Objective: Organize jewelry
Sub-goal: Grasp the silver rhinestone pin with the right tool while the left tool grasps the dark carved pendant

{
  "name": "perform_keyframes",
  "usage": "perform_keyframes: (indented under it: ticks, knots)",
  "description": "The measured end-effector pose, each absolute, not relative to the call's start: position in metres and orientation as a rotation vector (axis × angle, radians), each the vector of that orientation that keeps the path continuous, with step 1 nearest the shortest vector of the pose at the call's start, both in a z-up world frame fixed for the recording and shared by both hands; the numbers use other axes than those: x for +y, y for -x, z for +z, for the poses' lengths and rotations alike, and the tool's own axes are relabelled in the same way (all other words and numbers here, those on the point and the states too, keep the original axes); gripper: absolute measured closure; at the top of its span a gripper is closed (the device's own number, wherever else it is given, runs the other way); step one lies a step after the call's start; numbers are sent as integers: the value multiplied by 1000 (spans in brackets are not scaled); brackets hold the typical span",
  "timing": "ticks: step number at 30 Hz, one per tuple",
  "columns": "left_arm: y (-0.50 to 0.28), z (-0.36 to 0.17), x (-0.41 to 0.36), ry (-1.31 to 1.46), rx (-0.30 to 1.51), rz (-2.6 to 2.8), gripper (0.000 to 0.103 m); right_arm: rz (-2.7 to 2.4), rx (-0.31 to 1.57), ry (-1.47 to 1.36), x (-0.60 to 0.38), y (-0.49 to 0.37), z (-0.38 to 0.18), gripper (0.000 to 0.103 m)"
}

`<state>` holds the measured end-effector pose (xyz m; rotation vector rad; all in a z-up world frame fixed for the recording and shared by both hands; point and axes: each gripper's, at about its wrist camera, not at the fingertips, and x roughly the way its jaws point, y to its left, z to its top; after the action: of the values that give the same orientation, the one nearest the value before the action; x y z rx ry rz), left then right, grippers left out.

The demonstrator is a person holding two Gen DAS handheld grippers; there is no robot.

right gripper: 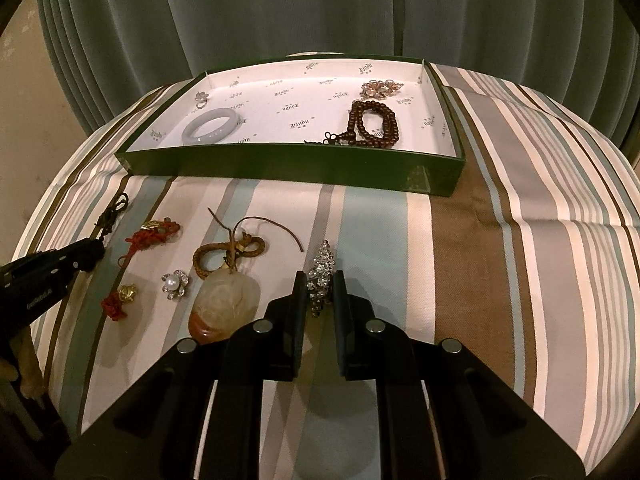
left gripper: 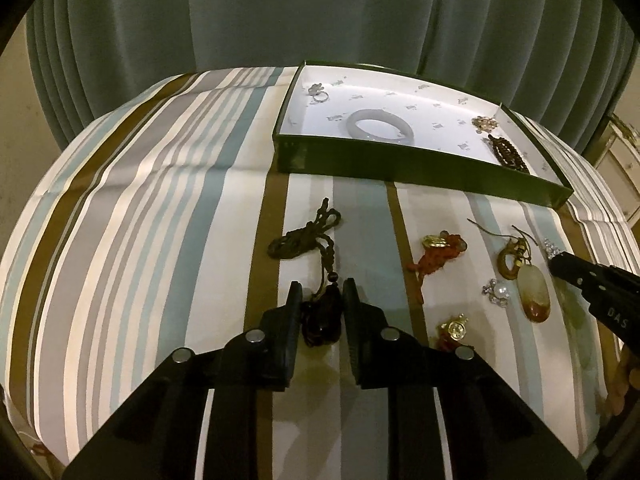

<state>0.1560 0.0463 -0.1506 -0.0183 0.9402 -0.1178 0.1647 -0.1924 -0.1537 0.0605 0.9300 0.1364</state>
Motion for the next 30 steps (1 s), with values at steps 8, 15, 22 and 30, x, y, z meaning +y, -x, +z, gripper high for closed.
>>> perform_keyframes:
  ticks: [8, 15, 22, 30]
  knots:
    - [-153, -135, 46, 56, 910, -153, 98, 139, 916, -59, -191, -161, -149, 90]
    - [-152, -138, 47, 76, 937, -147, 97, 139, 914, -57, -190, -159, -147, 90]
    - [-149, -136, 53, 131, 938, -137, 60, 146, 914, -59, -188, -158, -147, 90]
    - [-145, -145, 42, 84, 961, -169, 56, 148, 918, -63, -187, -156, -149, 90]
